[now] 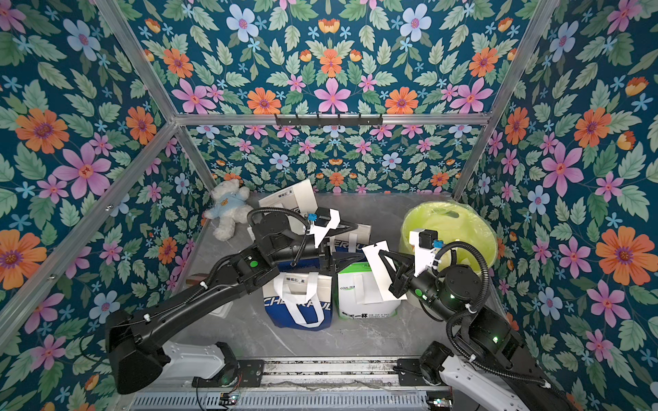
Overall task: Shred takeout receipts and throw away
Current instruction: Shred the takeout receipt.
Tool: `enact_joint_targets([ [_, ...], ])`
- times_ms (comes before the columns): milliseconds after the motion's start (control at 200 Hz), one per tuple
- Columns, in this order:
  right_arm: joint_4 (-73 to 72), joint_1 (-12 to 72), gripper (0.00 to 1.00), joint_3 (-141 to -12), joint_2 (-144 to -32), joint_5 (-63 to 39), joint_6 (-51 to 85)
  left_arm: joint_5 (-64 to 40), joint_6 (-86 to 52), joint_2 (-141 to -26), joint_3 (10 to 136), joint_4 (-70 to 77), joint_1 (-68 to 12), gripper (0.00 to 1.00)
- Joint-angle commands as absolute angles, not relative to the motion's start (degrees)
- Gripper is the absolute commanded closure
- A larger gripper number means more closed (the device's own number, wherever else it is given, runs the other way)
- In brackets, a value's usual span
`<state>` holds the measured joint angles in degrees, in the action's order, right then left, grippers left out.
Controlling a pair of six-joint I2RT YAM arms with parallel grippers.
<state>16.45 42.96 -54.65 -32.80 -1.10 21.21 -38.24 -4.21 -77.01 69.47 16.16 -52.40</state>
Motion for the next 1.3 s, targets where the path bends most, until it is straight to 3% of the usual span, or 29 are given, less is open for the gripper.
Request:
enact_joint_targets([
  [0, 3.63, 43.00, 1.00, -53.54, -32.35, -4.31, 20.53, -42.48, -12.54, -78.39, 69.97, 27.73, -52.65, 0.14],
  [290, 1.40, 43.01, 1.00, -53.88, -33.18, -4.68, 19.03, -46.39, -22.27, -80.82, 68.43, 39.65, -53.05, 0.36],
  [435, 1.80, 43.06, 1.00, -54.11, -33.39, -4.44, 18.65, -46.54, -24.67, -79.78, 65.75, 45.01, -53.17, 0.39],
  [1050, 4.91, 43.04, 1.00, -55.56, -35.58, -5.19, 18.77, -43.74, -25.56, -80.56, 66.76, 46.15, -53.26, 0.69],
  [1295, 5.43, 43.05, 1.00, -55.34, -35.42, -4.83, 18.72, -43.07, -26.02, -80.25, 66.06, 47.72, -53.26, 0.75],
])
